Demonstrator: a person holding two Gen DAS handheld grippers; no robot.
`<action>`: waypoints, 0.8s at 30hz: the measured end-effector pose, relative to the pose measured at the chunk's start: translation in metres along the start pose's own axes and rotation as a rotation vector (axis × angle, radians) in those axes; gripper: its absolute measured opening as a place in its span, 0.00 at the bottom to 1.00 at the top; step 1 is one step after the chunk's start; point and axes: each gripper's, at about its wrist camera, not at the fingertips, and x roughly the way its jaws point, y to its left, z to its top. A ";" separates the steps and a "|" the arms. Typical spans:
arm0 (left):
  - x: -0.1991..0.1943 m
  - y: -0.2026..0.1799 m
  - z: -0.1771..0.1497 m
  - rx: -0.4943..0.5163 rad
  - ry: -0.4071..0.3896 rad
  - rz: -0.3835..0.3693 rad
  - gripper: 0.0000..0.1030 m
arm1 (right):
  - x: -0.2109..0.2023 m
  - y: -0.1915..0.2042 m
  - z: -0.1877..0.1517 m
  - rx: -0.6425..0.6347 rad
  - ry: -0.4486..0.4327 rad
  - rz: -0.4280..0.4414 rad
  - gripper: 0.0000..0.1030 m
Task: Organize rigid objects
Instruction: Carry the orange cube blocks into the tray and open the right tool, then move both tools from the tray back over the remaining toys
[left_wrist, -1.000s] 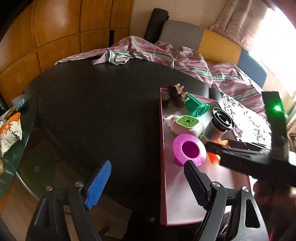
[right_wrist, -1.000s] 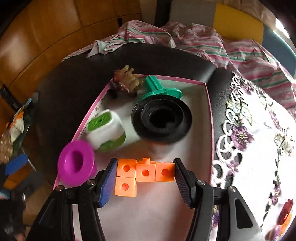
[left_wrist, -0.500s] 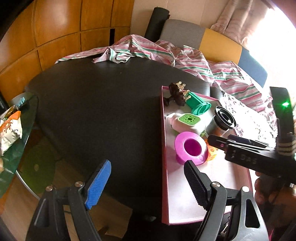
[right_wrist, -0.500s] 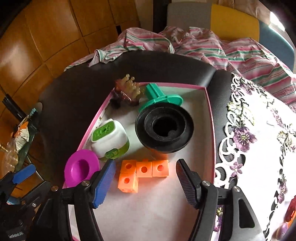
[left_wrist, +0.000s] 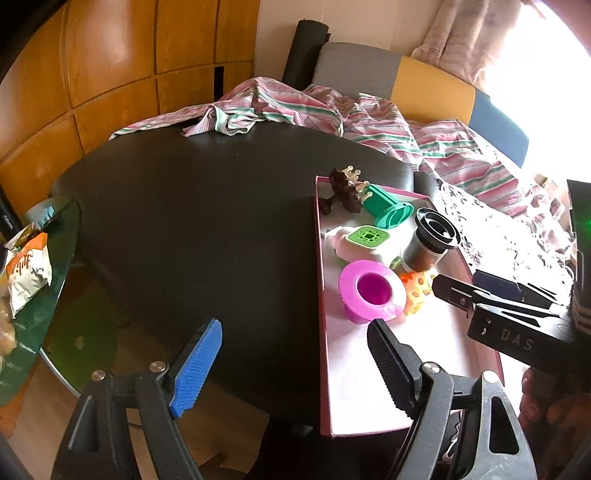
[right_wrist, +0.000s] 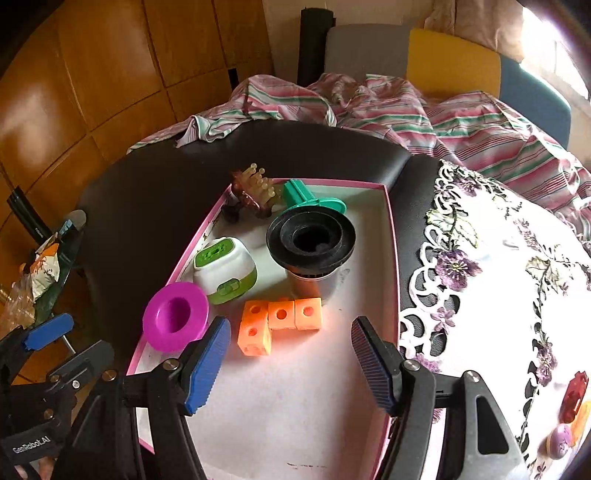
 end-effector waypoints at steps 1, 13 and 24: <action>-0.001 0.000 0.000 0.002 -0.001 0.000 0.79 | -0.002 0.000 -0.001 -0.001 -0.005 -0.003 0.67; -0.009 -0.013 -0.003 0.041 -0.017 0.000 0.79 | -0.022 -0.003 -0.007 0.000 -0.046 -0.029 0.67; -0.019 -0.027 -0.005 0.095 -0.040 -0.012 0.79 | -0.048 -0.022 -0.009 0.027 -0.090 -0.060 0.67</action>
